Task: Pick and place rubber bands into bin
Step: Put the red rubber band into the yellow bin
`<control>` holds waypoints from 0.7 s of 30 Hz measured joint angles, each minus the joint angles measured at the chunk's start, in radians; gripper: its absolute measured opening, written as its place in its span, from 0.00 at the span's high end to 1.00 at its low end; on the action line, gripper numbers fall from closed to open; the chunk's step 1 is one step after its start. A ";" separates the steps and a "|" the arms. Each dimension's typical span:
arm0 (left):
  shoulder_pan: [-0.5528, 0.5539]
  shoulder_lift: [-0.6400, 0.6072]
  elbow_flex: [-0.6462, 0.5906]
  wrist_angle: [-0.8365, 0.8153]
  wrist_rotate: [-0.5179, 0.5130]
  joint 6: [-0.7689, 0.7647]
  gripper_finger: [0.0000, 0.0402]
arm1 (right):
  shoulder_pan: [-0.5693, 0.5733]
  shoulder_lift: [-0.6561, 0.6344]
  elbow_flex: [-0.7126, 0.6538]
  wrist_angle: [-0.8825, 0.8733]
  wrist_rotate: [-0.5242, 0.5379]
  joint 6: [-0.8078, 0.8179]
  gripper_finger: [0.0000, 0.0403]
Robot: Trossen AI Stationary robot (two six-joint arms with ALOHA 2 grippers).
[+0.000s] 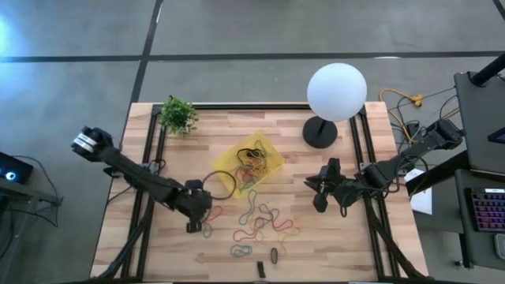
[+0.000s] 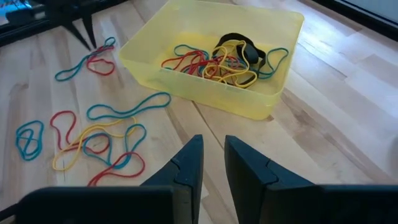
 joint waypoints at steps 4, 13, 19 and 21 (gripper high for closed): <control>-0.001 0.084 0.016 0.055 0.022 0.001 0.84 | 0.000 0.000 0.000 -0.002 0.001 0.000 0.86; 0.000 0.156 0.020 0.105 0.066 -0.004 0.61 | 0.000 0.000 0.000 -0.002 0.001 0.000 0.86; 0.000 0.155 0.022 0.103 0.079 -0.001 0.52 | 0.000 0.000 -0.002 -0.002 0.001 0.000 0.86; 0.000 0.155 0.024 0.107 0.101 0.020 0.50 | 0.000 0.000 -0.004 -0.001 0.001 0.000 0.86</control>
